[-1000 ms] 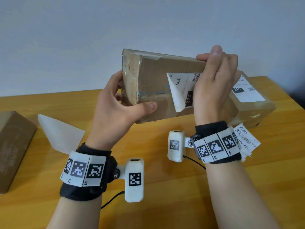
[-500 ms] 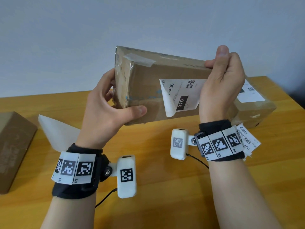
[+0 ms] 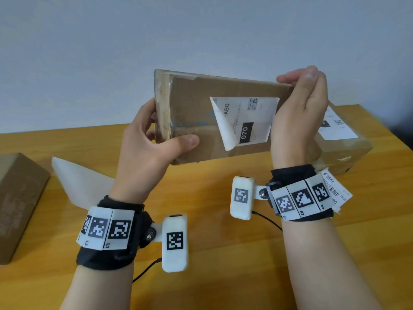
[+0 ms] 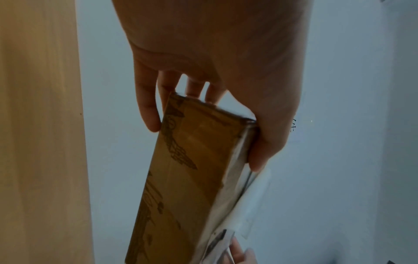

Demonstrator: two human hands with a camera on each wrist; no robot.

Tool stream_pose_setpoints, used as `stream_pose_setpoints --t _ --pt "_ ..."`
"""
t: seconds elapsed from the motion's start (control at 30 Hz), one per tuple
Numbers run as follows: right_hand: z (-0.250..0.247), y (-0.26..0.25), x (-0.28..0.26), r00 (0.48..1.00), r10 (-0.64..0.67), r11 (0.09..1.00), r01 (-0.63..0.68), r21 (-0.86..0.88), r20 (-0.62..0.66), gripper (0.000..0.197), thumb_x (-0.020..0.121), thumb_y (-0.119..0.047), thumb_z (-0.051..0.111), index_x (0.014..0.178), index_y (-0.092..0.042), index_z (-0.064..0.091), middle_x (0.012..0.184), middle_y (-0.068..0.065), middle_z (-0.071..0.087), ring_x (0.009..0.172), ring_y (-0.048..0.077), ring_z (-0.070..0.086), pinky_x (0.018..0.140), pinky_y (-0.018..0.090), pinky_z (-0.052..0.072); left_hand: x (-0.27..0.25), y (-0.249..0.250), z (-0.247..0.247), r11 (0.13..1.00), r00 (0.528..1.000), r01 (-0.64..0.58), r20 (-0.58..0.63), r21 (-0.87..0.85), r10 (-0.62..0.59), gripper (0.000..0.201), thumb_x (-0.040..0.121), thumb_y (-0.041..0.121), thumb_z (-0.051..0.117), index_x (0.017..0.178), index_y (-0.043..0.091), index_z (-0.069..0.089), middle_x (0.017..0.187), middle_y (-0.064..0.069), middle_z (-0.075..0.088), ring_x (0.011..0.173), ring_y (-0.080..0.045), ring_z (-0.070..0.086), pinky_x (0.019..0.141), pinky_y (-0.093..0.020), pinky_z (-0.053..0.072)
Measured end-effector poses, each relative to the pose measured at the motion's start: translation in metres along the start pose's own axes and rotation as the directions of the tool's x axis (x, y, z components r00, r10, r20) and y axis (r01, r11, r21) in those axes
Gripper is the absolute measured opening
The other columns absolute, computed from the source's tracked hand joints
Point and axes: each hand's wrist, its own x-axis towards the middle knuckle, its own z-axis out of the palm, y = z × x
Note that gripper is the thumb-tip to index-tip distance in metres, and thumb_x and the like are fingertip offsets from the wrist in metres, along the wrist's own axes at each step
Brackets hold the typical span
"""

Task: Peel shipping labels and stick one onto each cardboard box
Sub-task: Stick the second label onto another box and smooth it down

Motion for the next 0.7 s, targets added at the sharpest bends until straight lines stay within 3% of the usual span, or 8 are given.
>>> stream_pose_setpoints --t 0.07,0.2,0.33,0.4,0.5,0.57,0.63,0.7 --pt "0.003 -0.001 -0.002 0.997 0.024 1.000 -0.023 -0.013 0.070 0.030 0.109 -0.031 0.035 0.114 -0.020 0.062 0.111 -0.007 0.066 0.102 0.007 0.063 0.089 0.035 0.055 0.001 -0.003 0.001 1.000 0.999 0.012 -0.033 -0.017 -0.013 0.076 0.064 0.045 0.082 0.135 0.027 0.063 0.123 -0.002 0.072 0.107 -0.026 0.073 0.072 -0.031 0.059" --pt "0.007 -0.007 -0.008 0.961 0.110 0.993 -0.095 -0.071 0.254 0.039 0.109 -0.039 0.044 0.144 -0.023 0.048 0.143 -0.005 0.042 0.126 0.007 0.051 0.096 0.018 0.048 0.004 -0.006 0.001 0.997 0.991 0.027 -0.132 -0.072 -0.036 0.069 0.063 0.044 0.082 0.128 0.033 0.063 0.118 -0.001 0.072 0.098 -0.015 0.075 0.068 -0.022 0.058" --pt "0.005 -0.012 -0.009 0.882 0.300 0.948 -0.235 -0.212 0.363 0.063 0.104 -0.051 0.051 0.156 -0.024 0.027 0.156 0.005 0.031 0.140 0.021 0.042 0.105 0.035 0.046 0.007 -0.010 -0.003 0.987 0.970 0.051 -0.228 -0.150 -0.085 0.082 0.067 0.045 0.080 0.141 0.014 0.059 0.127 -0.005 0.072 0.107 -0.013 0.074 0.078 -0.029 0.060" --pt "0.004 -0.016 -0.009 0.814 0.405 0.913 -0.331 -0.240 0.417 0.073 0.102 -0.056 0.053 0.158 -0.025 0.019 0.155 0.010 0.039 0.136 0.024 0.049 0.104 0.039 0.050 0.008 -0.012 -0.004 0.981 0.961 0.063 -0.255 -0.185 -0.110 0.081 0.069 0.046 0.079 0.140 0.014 0.060 0.127 -0.003 0.072 0.107 -0.011 0.074 0.080 -0.030 0.060" --pt "0.005 -0.018 -0.012 0.693 0.502 0.865 -0.414 -0.284 0.517 0.080 0.099 -0.064 0.053 0.159 -0.028 0.014 0.123 0.001 0.064 0.112 0.024 0.068 0.098 0.050 0.058 0.008 -0.012 -0.003 0.977 0.958 0.081 -0.255 -0.198 -0.131 0.083 0.067 0.048 0.078 0.141 0.015 0.059 0.126 0.000 0.072 0.104 -0.007 0.075 0.078 -0.026 0.059" --pt "0.006 -0.019 -0.015 0.618 0.545 0.835 -0.465 -0.295 0.567 0.078 0.097 -0.068 0.055 0.156 -0.031 0.019 0.111 -0.004 0.071 0.096 0.023 0.076 0.091 0.051 0.061 0.008 -0.015 -0.002 0.978 0.958 0.100 -0.248 -0.184 -0.144 0.096 0.066 0.048 0.080 0.152 0.021 0.047 0.126 -0.001 0.072 0.105 -0.009 0.075 0.081 -0.031 0.061" --pt "0.008 -0.020 -0.017 0.587 0.552 0.820 -0.510 -0.259 0.592 0.071 0.096 -0.064 0.059 0.150 -0.030 0.028 0.112 -0.003 0.074 0.088 0.021 0.079 0.085 0.051 0.064 0.007 -0.019 0.000 0.980 0.964 0.120 -0.218 -0.161 -0.154 0.113 0.068 0.048 0.083 0.162 0.034 0.023 0.129 -0.004 0.071 0.110 -0.013 0.075 0.089 -0.040 0.062" --pt "0.009 -0.021 -0.018 0.587 0.541 0.813 -0.548 -0.195 0.602 0.063 0.098 -0.056 0.062 0.146 -0.028 0.032 0.113 -0.003 0.074 0.086 0.023 0.079 0.080 0.050 0.066 0.006 -0.022 0.001 0.986 0.977 0.123 -0.161 -0.110 -0.139 0.118 0.072 0.043 0.087 0.163 0.045 0.012 0.136 -0.005 0.067 0.116 -0.014 0.073 0.094 -0.045 0.062"
